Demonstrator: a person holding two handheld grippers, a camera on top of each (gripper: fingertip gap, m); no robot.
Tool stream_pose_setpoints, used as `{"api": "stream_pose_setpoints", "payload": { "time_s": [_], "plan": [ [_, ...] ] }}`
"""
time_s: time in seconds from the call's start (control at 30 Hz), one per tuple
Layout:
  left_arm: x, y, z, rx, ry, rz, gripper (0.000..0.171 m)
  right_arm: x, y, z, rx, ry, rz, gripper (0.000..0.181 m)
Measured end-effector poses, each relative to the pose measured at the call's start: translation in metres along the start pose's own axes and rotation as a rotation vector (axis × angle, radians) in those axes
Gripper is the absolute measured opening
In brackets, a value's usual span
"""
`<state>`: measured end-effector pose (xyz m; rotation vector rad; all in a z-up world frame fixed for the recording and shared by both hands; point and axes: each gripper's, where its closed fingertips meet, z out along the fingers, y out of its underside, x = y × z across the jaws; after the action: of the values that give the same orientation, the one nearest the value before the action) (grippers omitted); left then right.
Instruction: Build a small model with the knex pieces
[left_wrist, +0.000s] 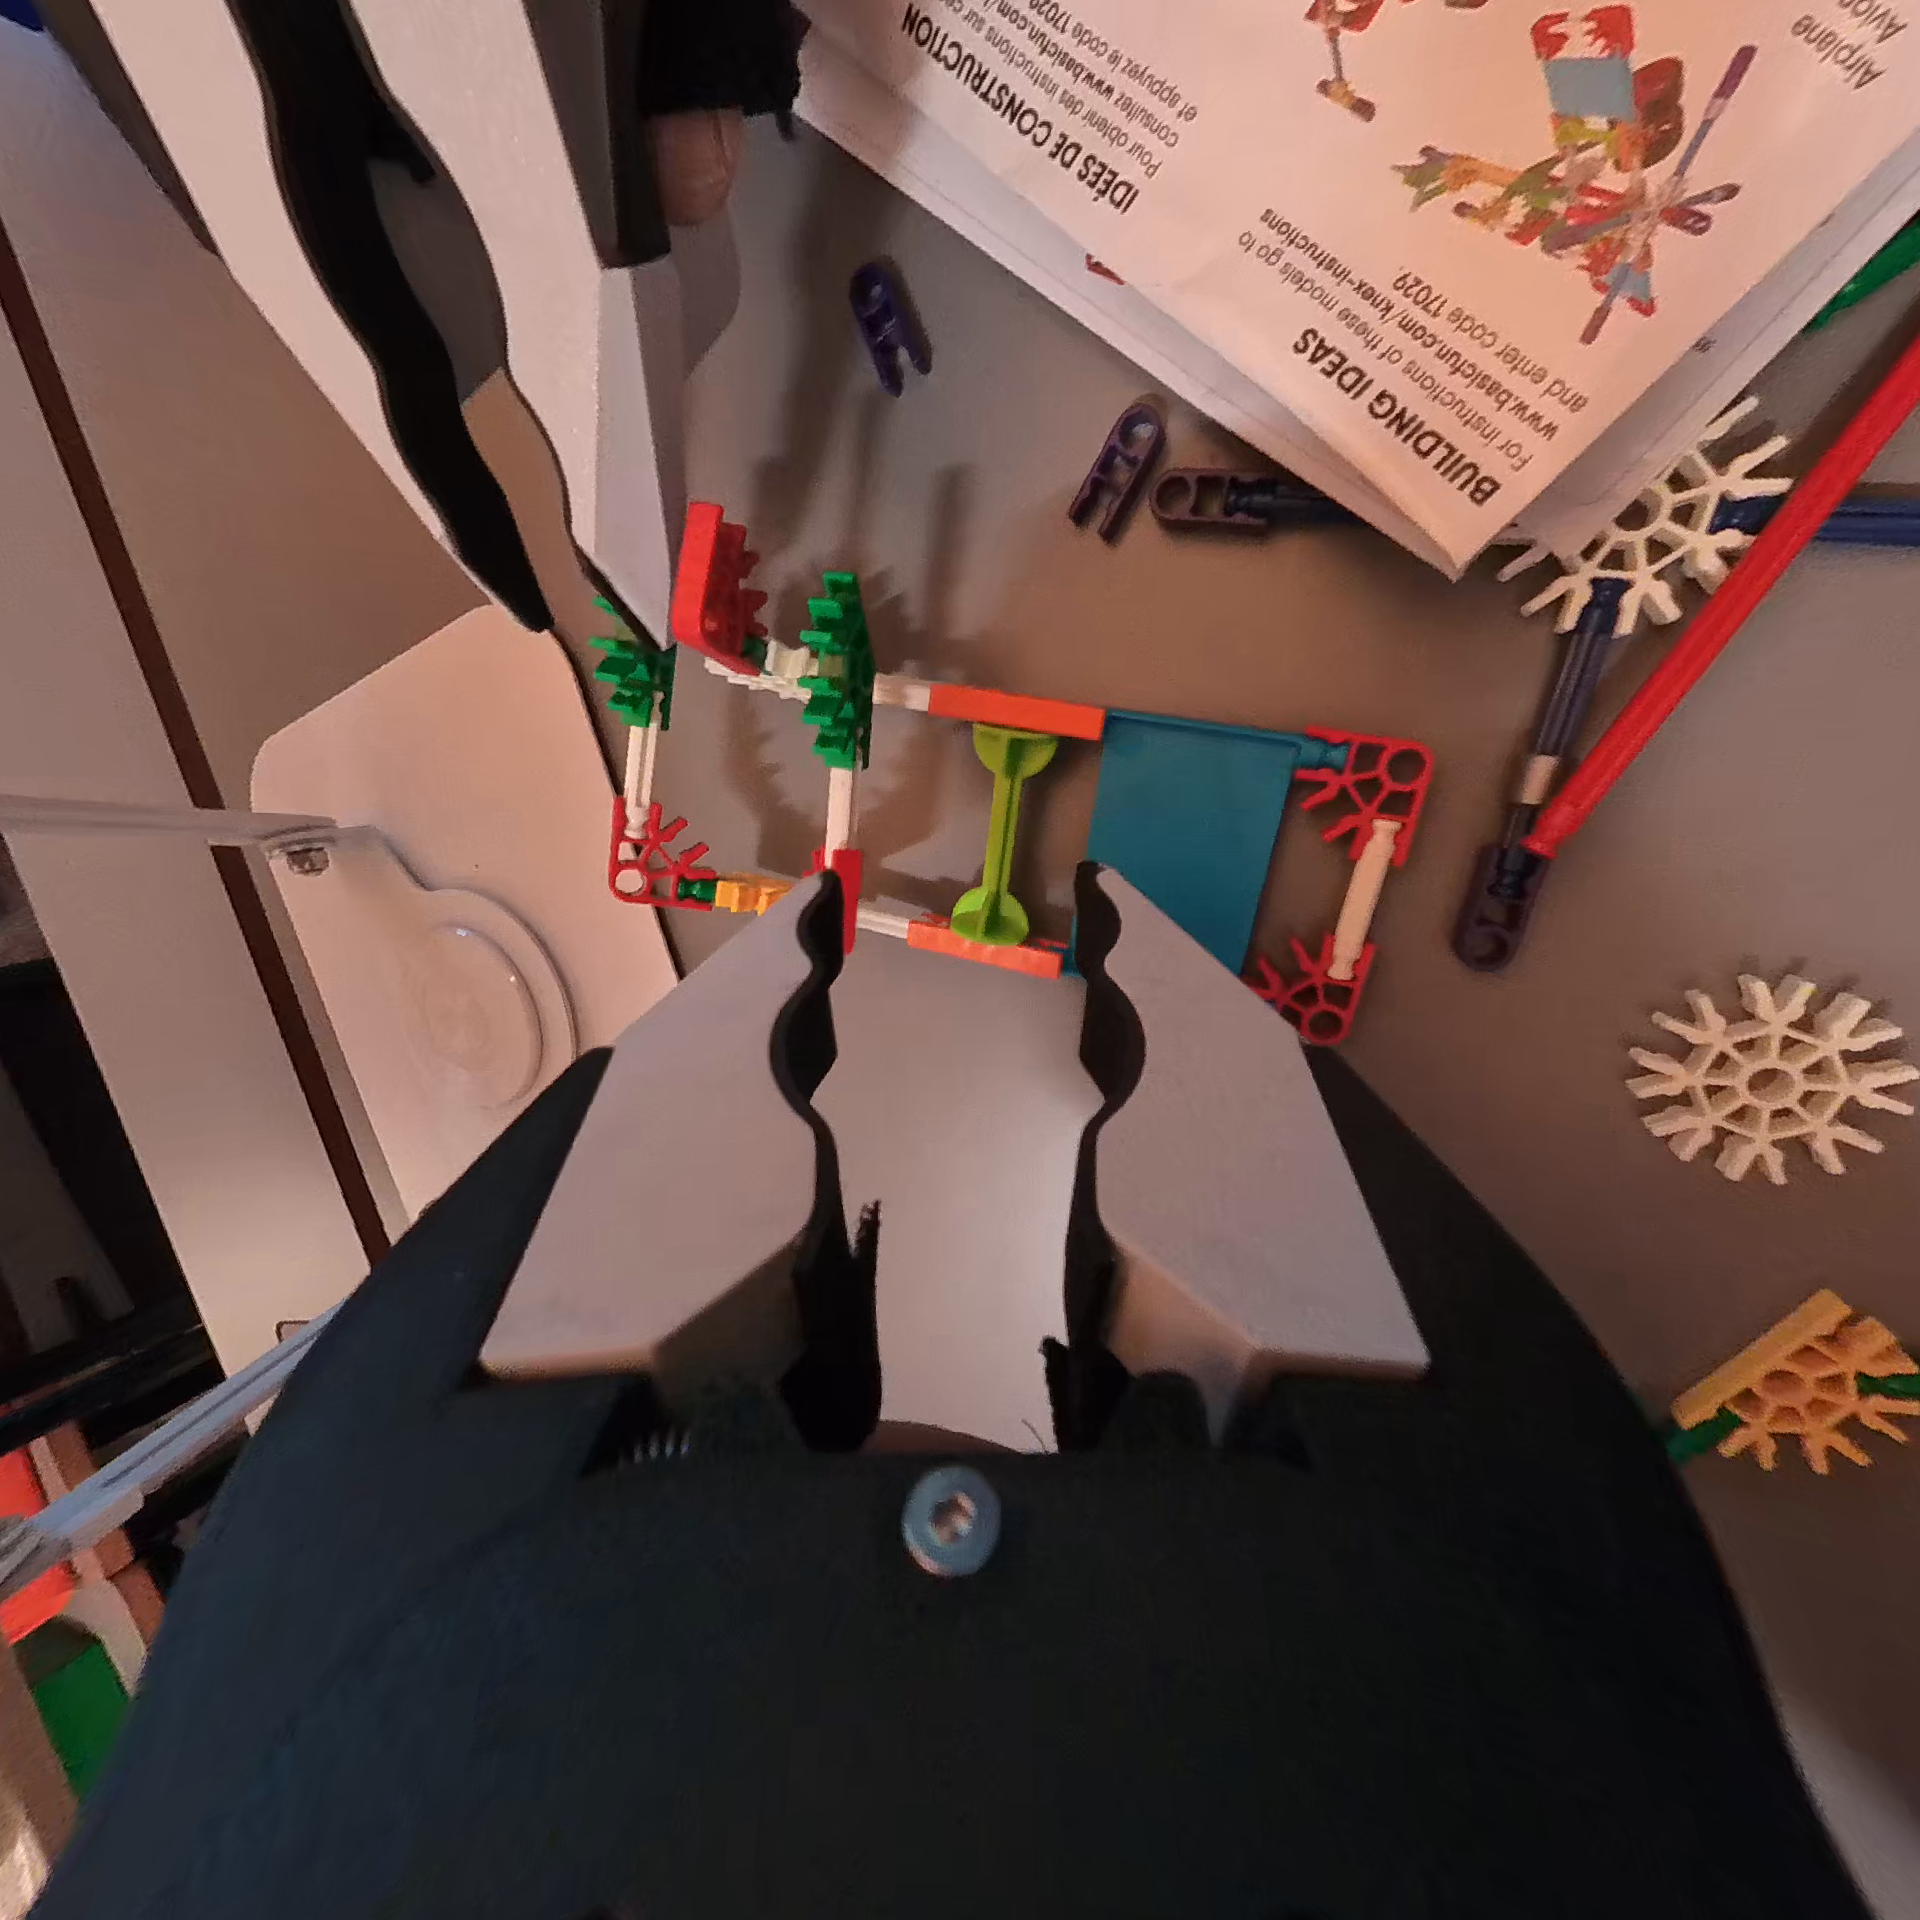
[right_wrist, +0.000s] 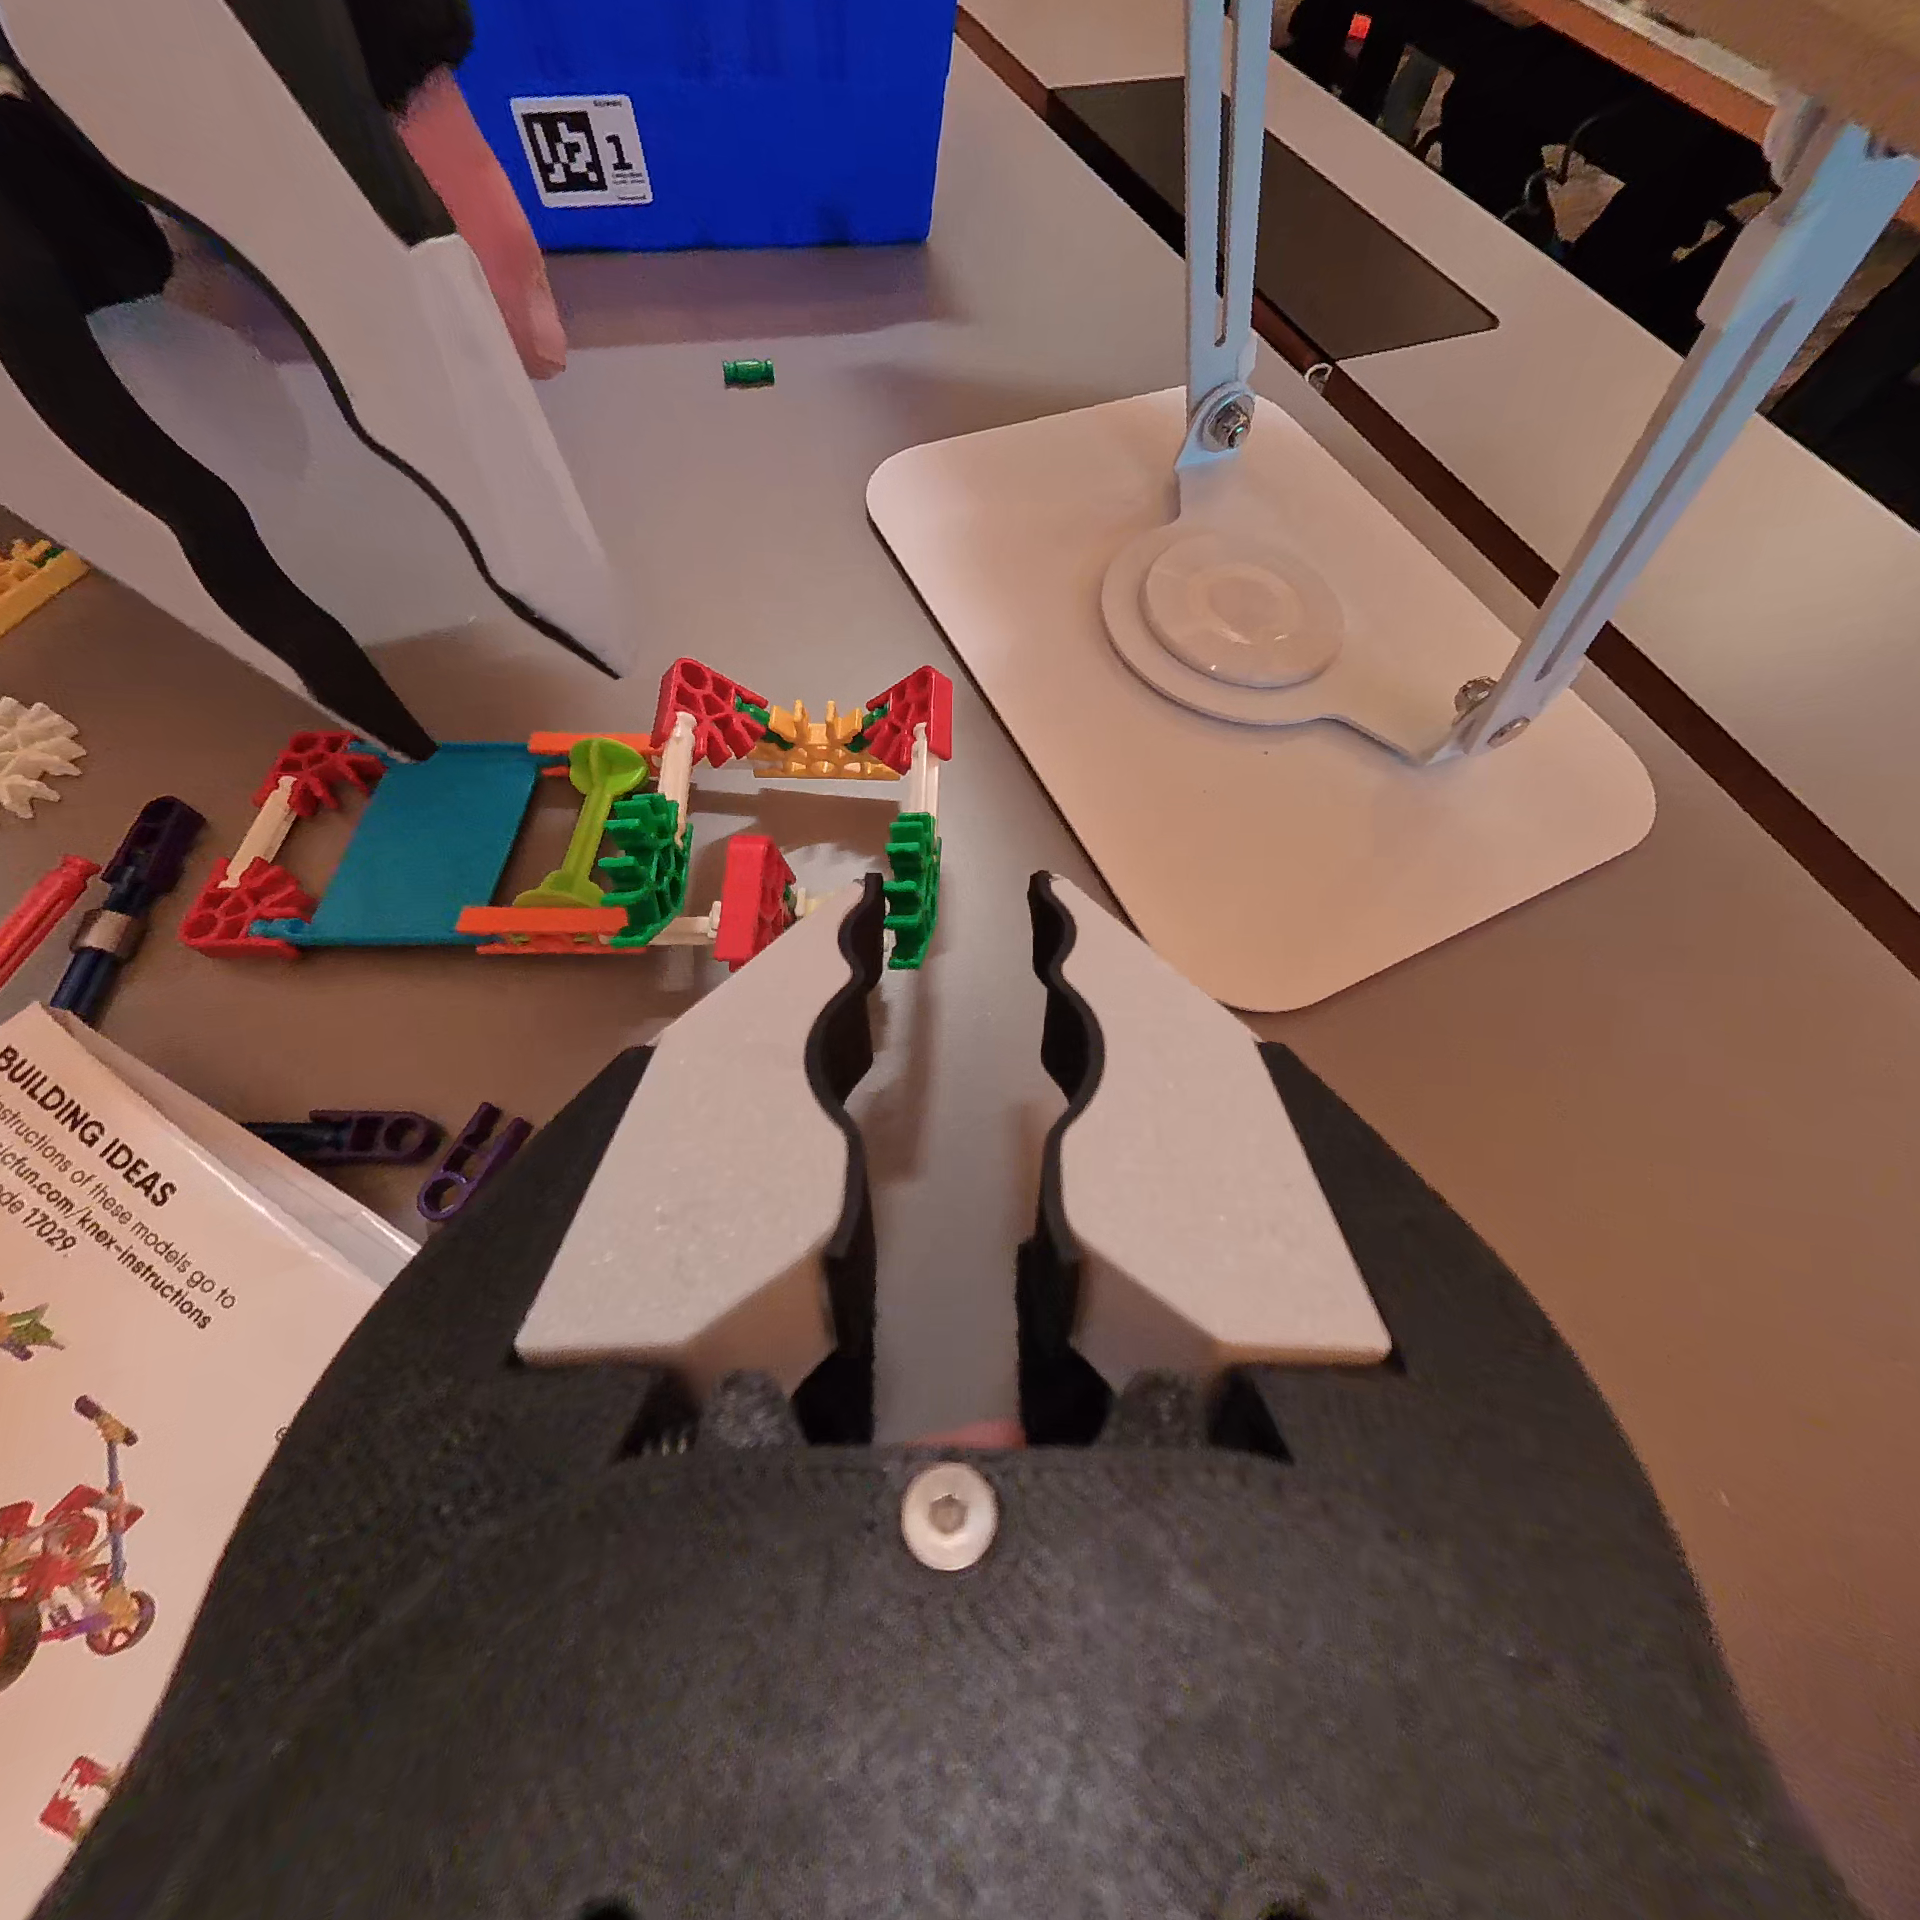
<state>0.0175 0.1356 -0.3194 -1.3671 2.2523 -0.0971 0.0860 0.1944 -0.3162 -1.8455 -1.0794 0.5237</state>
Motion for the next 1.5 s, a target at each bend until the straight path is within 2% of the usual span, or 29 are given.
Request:
{"api": "stream_pose_setpoints", "payload": {
  "time_s": [0.23,0.33,0.7,1.0,1.13,1.27,1.5],
  "plan": [
    [0.003,-0.001,0.003,-0.006,0.013,0.008,0.043,0.0,-0.003,-0.002,0.008,0.013,-0.01,0.026],
    [0.001,0.0,0.005,-0.015,0.008,-0.022,0.061,0.001,-0.003,-0.002,0.011,0.016,-0.011,0.026],
    [0.004,0.0,0.005,-0.012,0.02,0.003,0.049,0.003,-0.002,-0.001,0.005,0.038,-0.027,0.025],
    [0.017,-0.006,0.014,0.008,0.085,0.004,0.046,0.009,-0.003,-0.004,0.005,0.06,-0.021,0.025],
    [0.023,0.004,0.024,-0.03,0.126,-0.009,0.045,0.008,-0.002,-0.004,-0.008,0.062,-0.029,0.025],
    [0.022,0.011,0.026,-0.017,0.17,-0.08,0.044,0.009,0.0,-0.004,-0.019,0.07,-0.043,0.025],
    [0.012,0.032,0.023,-0.058,0.16,-0.155,0.047,0.008,0.002,-0.003,-0.037,0.076,-0.065,0.025]
  ]
}}
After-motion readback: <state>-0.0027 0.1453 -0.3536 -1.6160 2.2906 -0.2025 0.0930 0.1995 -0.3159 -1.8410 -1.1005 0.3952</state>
